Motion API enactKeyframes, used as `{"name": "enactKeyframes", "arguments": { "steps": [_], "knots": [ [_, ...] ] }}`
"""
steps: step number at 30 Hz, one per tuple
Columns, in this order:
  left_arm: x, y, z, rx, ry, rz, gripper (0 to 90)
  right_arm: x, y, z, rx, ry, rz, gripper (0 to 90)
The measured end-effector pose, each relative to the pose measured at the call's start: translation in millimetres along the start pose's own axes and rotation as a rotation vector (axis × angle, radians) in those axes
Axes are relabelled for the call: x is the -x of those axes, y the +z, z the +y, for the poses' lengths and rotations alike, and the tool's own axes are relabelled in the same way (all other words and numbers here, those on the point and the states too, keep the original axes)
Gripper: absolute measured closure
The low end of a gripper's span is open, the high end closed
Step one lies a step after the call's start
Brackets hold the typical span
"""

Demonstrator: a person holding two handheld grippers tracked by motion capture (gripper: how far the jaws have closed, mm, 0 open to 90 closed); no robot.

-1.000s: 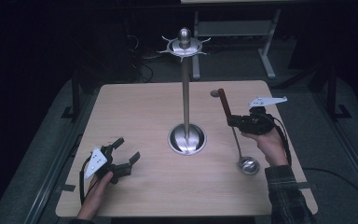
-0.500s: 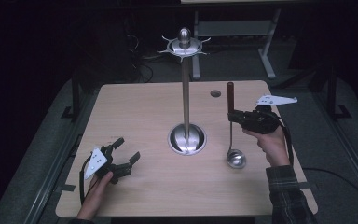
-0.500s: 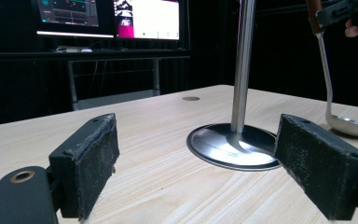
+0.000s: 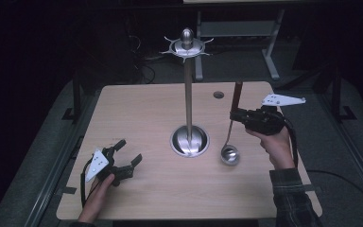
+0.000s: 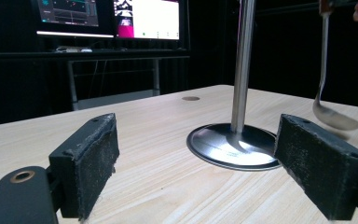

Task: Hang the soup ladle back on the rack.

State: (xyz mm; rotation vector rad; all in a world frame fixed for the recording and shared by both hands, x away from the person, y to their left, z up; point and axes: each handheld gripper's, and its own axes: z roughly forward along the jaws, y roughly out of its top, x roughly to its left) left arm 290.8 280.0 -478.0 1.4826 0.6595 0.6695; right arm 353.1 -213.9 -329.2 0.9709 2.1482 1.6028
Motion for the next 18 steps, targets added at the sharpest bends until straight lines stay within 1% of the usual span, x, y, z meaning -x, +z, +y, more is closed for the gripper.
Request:
{"name": "enactKeyframes", "arguments": {
  "steps": [1,4,7,13,18],
  "knots": [
    [-0.3,-0.3,0.0,-0.004,0.006,0.000,13.1,-2.5,-1.4,3.5,0.006,-0.007,0.001,73.1],
    [-0.2,-0.3,0.1,-0.002,0.004,0.001,13.1,-9.2,-6.1,13.1,0.031,-0.027,0.006,73.1],
    [0.0,-0.1,0.1,0.000,0.002,0.001,13.1,-14.0,-8.4,22.3,0.049,-0.034,0.024,73.1],
    [0.0,-0.2,0.0,0.000,0.002,0.001,13.1,-23.3,-10.1,44.7,0.061,-0.073,0.038,73.1],
    [0.0,-0.3,0.1,-0.001,0.001,0.001,13.1,-31.8,-10.8,61.8,0.077,-0.098,0.061,73.1]
  ]
}}
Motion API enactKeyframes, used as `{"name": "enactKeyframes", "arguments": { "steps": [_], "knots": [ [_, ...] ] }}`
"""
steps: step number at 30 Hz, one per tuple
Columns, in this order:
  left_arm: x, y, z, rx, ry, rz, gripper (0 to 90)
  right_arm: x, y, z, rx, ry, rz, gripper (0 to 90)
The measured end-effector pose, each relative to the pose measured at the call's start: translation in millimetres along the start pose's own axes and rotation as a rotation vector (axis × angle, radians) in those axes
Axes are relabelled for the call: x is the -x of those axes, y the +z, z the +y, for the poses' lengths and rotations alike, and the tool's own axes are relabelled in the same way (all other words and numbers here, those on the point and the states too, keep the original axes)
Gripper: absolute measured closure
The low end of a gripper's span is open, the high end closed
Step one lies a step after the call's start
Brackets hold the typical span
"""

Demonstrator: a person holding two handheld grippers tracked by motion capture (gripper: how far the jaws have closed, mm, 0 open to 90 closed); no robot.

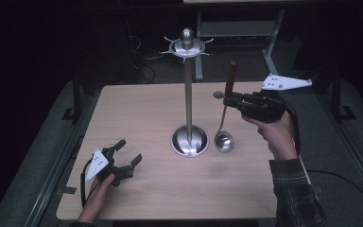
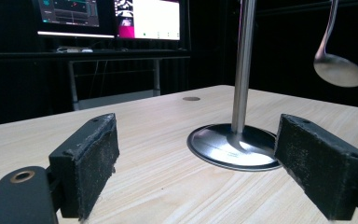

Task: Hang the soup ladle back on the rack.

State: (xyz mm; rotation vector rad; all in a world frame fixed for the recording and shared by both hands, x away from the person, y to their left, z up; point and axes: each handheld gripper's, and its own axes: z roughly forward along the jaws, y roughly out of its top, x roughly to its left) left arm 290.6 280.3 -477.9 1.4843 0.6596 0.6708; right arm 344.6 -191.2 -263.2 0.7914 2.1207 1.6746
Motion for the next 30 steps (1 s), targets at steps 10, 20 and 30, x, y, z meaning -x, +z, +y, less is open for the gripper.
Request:
{"name": "enactKeyframes", "arguments": {
  "steps": [10,20,30],
  "knots": [
    [0.0,-0.1,-0.1,0.001,0.000,0.000,13.1,-10.6,9.6,27.0,0.003,-0.040,0.031,73.1],
    [-0.1,-0.2,-0.1,0.002,0.001,-0.001,13.1,-11.2,20.9,36.7,-0.007,-0.052,0.041,73.1],
    [-0.1,-0.3,-0.1,0.003,0.002,-0.001,13.1,-9.4,28.7,40.3,-0.017,-0.056,0.038,73.1]
  ]
}}
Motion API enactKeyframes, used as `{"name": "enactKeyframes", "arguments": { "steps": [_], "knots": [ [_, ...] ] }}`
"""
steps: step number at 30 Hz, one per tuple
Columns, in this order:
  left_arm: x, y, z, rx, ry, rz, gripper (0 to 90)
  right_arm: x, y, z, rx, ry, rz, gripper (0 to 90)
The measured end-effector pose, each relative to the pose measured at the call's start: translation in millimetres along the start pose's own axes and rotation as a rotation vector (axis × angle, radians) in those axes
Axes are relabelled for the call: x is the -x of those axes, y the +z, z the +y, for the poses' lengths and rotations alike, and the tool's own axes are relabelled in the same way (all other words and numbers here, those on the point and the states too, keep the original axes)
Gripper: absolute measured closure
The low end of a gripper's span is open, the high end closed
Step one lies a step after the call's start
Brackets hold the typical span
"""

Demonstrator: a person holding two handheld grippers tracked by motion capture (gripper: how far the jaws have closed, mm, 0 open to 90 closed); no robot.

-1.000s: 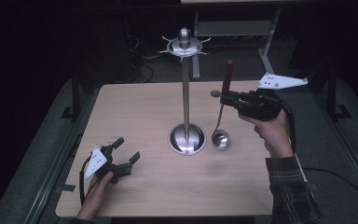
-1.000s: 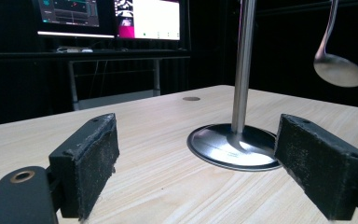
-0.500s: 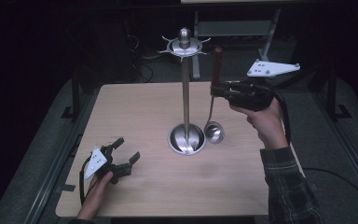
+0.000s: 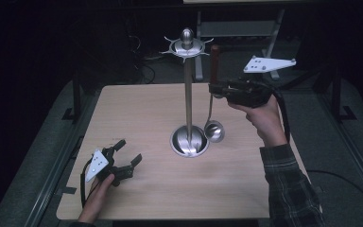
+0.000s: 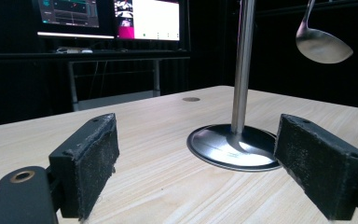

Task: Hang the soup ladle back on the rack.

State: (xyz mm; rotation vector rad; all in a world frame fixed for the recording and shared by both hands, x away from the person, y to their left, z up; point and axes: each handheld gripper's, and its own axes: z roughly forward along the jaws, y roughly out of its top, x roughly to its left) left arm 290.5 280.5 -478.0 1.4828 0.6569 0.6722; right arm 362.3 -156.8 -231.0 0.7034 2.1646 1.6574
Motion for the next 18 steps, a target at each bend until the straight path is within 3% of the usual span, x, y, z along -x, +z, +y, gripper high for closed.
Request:
{"name": "enactKeyframes", "arguments": {
  "steps": [18],
  "knots": [
    [0.0,0.0,0.0,0.001,-0.001,-0.002,13.1,2.9,22.2,-0.5,-0.039,0.005,0.013,72.9]
  ]
}}
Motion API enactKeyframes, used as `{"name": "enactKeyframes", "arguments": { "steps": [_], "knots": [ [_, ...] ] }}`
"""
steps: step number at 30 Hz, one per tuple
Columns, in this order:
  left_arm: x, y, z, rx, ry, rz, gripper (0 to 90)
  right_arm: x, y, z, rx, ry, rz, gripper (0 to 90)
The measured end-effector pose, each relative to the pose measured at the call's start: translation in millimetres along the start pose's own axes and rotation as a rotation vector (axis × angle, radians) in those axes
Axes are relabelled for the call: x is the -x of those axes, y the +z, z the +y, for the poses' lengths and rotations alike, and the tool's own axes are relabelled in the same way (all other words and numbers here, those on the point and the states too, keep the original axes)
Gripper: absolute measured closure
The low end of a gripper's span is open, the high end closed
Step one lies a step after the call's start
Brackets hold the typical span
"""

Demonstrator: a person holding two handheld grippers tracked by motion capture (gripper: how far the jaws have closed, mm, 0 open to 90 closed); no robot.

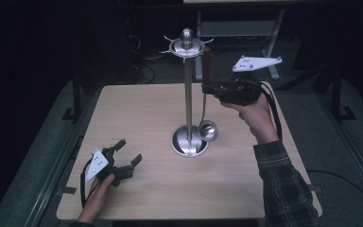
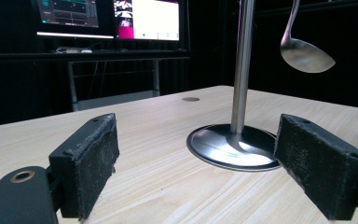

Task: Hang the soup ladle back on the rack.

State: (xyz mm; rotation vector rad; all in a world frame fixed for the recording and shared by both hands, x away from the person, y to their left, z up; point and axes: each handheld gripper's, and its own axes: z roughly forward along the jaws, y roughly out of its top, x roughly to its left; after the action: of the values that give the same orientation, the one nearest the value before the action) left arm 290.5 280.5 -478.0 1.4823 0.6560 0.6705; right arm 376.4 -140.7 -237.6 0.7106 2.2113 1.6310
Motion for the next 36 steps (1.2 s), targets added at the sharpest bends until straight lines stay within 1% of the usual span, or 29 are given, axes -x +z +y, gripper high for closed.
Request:
{"name": "enactKeyframes", "arguments": {
  "steps": [5,8,9,10,12,13,18,19,20,23,25,30,36],
  "knots": [
    [0.0,0.0,0.0,0.000,0.000,0.000,13.1,-0.1,-0.1,-0.4,0.002,0.008,0.010,71.8],
    [0.0,0.1,0.0,-0.001,0.000,0.000,13.1,0.1,-2.3,-1.6,0.001,0.015,0.018,67.7],
    [0.0,0.1,0.0,-0.001,0.000,0.000,13.1,0.1,-2.3,-1.6,0.001,0.015,0.018,67.7],
    [0.1,0.1,0.0,-0.001,0.001,0.000,13.1,0.5,-3.8,-3.4,-0.006,0.021,0.022,64.7],
    [0.1,0.1,0.0,0.000,0.001,0.001,13.1,0.8,-4.3,-4.6,-0.013,0.023,0.024,63.5],
    [0.1,0.0,0.0,-0.001,0.001,0.002,13.1,1.5,-5.4,-7.8,-0.017,0.026,0.017,60.1],
    [0.1,0.2,0.0,0.001,0.000,0.002,13.1,4.7,-9.0,-17.9,-0.025,0.047,0.009,53.0],
    [0.1,0.2,0.0,0.001,0.000,0.002,13.1,4.7,-9.0,-17.9,-0.025,0.047,0.009,53.0],
    [0.2,0.2,0.0,0.001,0.000,0.002,13.1,5.7,-10.6,-23.8,-0.034,0.051,-0.004,50.3],
    [0.2,0.3,0.0,0.001,-0.002,0.002,13.1,5.9,-12.2,-29.2,-0.040,0.053,-0.012,47.6],
    [0.1,0.2,-0.1,0.002,0.000,0.002,13.1,5.9,-15.9,-39.9,-0.051,0.067,-0.021,44.6],
    [0.0,-0.2,-0.1,0.001,0.005,0.003,13.1,5.8,-22.5,-58.7,-0.061,0.085,-0.042,41.9],
    [-0.1,-0.1,-0.1,0.001,0.006,0.003,13.1,6.7,-28.8,-82.7,-0.076,0.105,-0.053,38.4]
  ]
}}
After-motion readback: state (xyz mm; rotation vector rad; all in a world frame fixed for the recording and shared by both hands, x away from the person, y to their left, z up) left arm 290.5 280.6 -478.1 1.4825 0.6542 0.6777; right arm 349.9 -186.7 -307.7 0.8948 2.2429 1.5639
